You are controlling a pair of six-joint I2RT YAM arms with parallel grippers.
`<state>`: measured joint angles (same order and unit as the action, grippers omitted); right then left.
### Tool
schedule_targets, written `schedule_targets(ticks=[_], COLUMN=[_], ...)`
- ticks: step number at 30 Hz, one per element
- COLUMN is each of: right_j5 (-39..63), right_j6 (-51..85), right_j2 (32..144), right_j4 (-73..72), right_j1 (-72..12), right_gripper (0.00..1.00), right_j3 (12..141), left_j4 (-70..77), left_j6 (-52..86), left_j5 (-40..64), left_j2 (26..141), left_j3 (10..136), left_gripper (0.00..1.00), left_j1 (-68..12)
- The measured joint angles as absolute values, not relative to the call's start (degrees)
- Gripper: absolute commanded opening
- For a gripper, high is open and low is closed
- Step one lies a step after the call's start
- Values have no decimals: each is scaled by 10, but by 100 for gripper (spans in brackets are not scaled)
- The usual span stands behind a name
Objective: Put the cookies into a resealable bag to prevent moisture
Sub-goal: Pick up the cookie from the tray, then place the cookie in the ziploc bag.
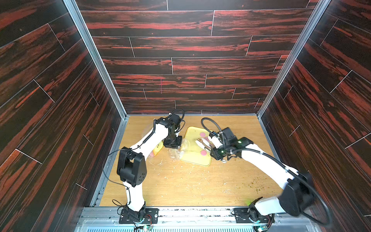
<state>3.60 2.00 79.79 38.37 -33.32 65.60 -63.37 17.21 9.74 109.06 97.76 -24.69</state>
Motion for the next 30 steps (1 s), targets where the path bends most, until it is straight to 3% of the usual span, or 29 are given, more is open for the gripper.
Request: schedule_targets(ticks=[9,20,25,30], right_j5=[161,169,173,150], right_j6=[21,24,24,23], right_j2=[793,849,828,753], right_j4=[350,321,311,338], right_j1=[-368,-366,-350,-280], right_gripper=[35,53,51,49], right_j3=[644,658,640,599], left_j4=[-634,-636,-636,-635], left_j6=[169,169,169,169], left_j5=[106,131,135,143], left_j2=[1098,1098,1098,1097], left_j3=[996,996,996,996], left_gripper=[0,0,0,0], left_j1=[-243,-237,-232,-226])
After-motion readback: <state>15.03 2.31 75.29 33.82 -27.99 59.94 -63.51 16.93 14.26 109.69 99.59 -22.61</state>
